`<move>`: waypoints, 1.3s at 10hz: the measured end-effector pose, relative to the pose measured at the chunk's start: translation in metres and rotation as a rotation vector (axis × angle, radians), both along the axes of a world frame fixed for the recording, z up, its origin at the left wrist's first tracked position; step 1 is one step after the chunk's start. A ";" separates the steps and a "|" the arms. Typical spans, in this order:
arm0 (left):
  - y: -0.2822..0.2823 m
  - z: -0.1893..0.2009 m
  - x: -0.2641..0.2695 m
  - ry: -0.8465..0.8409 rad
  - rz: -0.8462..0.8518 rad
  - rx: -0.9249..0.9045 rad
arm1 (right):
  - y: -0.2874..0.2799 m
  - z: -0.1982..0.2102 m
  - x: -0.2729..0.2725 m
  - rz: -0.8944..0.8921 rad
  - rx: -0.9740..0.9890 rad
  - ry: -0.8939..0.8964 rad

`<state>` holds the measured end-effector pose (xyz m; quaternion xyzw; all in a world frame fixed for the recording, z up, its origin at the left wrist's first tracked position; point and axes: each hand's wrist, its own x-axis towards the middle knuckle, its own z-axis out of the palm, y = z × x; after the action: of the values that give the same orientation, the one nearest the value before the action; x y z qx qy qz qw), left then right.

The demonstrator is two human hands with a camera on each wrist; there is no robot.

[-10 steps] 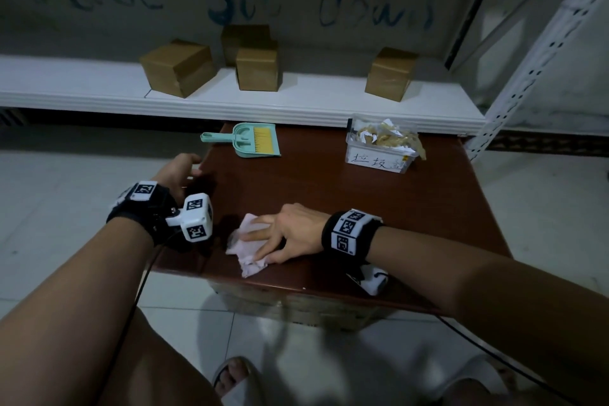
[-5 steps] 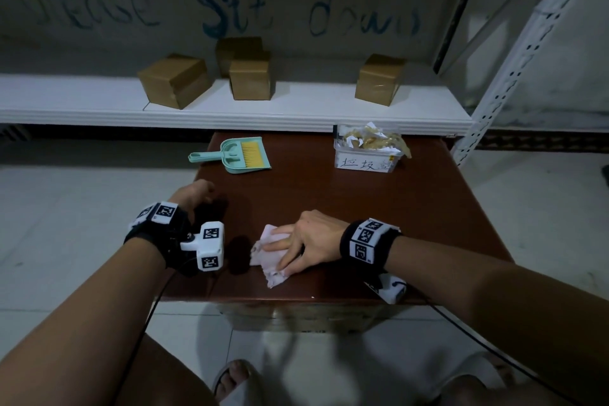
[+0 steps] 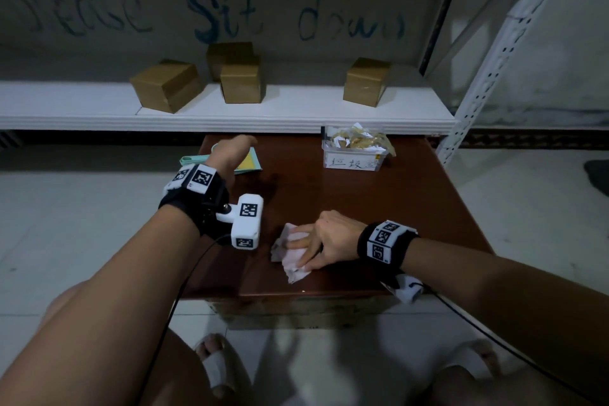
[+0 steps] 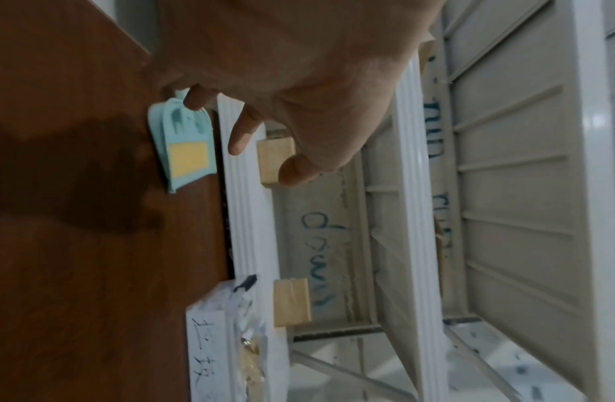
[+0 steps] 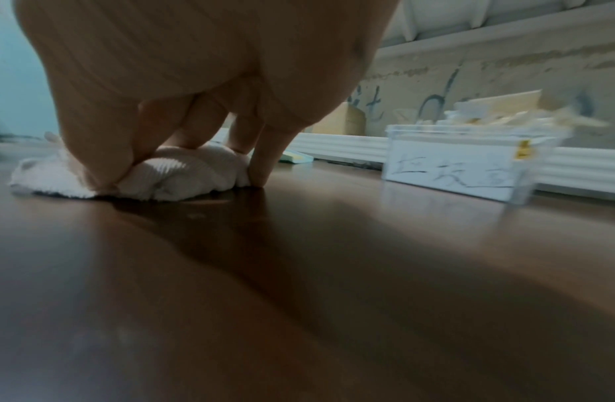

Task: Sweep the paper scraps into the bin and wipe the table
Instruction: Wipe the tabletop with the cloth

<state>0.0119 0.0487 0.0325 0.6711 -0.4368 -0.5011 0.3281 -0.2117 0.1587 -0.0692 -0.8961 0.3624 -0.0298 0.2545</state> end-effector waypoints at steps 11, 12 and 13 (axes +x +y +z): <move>0.010 0.021 -0.052 -0.135 -0.411 -0.153 | 0.075 0.025 -0.210 -0.218 0.003 0.819; 0.012 0.026 -0.056 -0.057 -0.327 -0.247 | 0.085 0.039 -0.211 -0.264 0.082 0.829; 0.015 0.032 -0.057 0.145 -0.236 -0.264 | 0.089 0.044 -0.224 -0.424 0.198 0.783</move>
<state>-0.0450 0.0634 0.0648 0.5285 -0.5496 -0.5214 0.3831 -0.4361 0.2475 -0.0248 -0.7174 0.6077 0.2947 0.1709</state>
